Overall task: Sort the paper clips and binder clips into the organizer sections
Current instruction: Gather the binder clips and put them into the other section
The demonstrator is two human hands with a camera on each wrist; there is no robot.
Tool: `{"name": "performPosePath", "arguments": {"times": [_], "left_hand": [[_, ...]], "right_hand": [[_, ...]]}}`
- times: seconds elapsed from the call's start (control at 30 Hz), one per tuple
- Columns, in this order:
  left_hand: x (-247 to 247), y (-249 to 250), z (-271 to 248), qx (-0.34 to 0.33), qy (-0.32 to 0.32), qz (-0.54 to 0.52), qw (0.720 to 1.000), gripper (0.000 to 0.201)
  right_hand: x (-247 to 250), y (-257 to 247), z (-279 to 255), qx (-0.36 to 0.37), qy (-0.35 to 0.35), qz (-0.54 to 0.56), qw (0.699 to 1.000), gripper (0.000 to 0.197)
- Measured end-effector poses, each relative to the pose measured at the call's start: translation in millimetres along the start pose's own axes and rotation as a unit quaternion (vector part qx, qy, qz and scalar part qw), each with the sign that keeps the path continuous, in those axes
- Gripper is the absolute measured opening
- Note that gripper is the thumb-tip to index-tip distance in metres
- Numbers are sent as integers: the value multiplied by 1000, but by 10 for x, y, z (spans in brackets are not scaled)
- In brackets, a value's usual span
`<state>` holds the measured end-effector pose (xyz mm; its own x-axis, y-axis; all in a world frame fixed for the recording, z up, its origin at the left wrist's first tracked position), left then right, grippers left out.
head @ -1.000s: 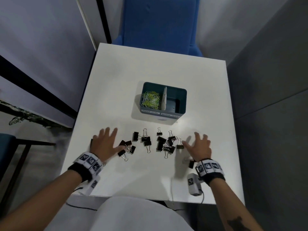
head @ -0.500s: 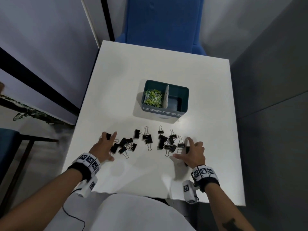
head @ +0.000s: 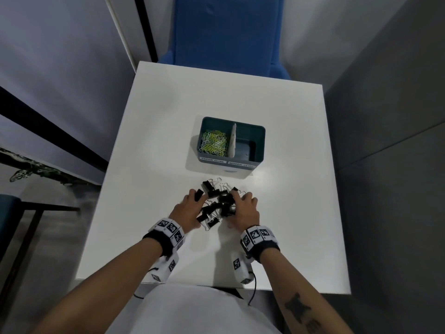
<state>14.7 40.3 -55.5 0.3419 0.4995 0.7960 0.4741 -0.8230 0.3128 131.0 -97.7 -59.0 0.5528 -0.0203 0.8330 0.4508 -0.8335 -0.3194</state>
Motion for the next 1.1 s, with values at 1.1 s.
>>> {"name": "performPosePath", "arguments": {"times": [1.1], "left_hand": [[424,-99,410,30,17,-7,999,124]], "right_hand": [[317,365,60,60,-58,-34,996,129]]}}
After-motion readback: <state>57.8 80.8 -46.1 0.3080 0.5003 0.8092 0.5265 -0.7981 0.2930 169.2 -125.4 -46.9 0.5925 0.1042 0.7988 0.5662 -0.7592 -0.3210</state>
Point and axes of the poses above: each hand's wrist, its own z-axis towards the middle knuckle, its own x-axis out of the back of the hand, y = z × x, the point moved 6 cm from there along z, towards the middle knuckle, and after that the axes turned 2 degrees about y, right-handed, at the moved point
